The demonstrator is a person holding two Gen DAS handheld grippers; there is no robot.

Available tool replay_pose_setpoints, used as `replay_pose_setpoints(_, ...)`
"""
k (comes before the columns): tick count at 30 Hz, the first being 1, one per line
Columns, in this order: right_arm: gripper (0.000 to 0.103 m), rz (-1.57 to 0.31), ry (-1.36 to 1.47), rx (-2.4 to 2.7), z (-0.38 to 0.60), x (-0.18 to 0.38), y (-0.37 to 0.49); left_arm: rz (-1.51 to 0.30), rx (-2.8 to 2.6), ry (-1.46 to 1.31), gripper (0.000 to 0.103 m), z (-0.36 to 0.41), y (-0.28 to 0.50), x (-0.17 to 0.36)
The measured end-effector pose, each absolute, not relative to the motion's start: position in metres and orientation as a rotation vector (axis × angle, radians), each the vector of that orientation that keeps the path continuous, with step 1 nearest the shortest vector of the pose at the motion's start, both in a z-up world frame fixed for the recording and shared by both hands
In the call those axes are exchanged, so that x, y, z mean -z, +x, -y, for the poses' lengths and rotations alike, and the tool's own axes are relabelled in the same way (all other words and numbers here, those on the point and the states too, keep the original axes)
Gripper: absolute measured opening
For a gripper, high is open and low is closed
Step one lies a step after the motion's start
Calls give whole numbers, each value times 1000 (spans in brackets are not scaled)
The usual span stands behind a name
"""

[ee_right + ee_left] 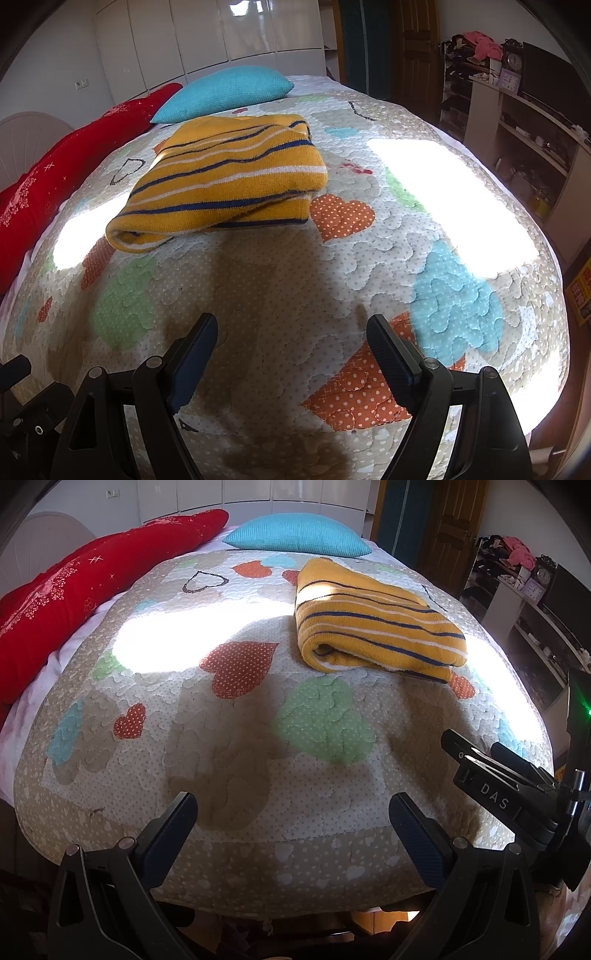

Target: Fold small clothes

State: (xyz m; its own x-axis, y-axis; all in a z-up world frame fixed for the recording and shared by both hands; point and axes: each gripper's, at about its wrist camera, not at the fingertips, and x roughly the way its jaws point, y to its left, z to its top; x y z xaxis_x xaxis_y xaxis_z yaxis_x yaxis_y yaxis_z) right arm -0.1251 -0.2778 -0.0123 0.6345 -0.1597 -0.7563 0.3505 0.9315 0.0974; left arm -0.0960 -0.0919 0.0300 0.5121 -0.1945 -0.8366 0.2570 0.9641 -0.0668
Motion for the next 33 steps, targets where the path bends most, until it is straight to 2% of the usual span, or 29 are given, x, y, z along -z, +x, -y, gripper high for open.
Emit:
replay_pose_setpoints(14, 88, -812, 244, 306, 278, 7, -125, -1012, 296, 53, 103, 93, -93, -27)
replay_pose_setpoints(22, 88, -793, 171, 304, 277, -3, -98, -923, 340, 120, 103, 103, -66, -37)
replay_pose_setpoints(33, 89, -796, 138, 316, 281, -2, -71, -998, 352, 94, 103, 110, -29, -19)
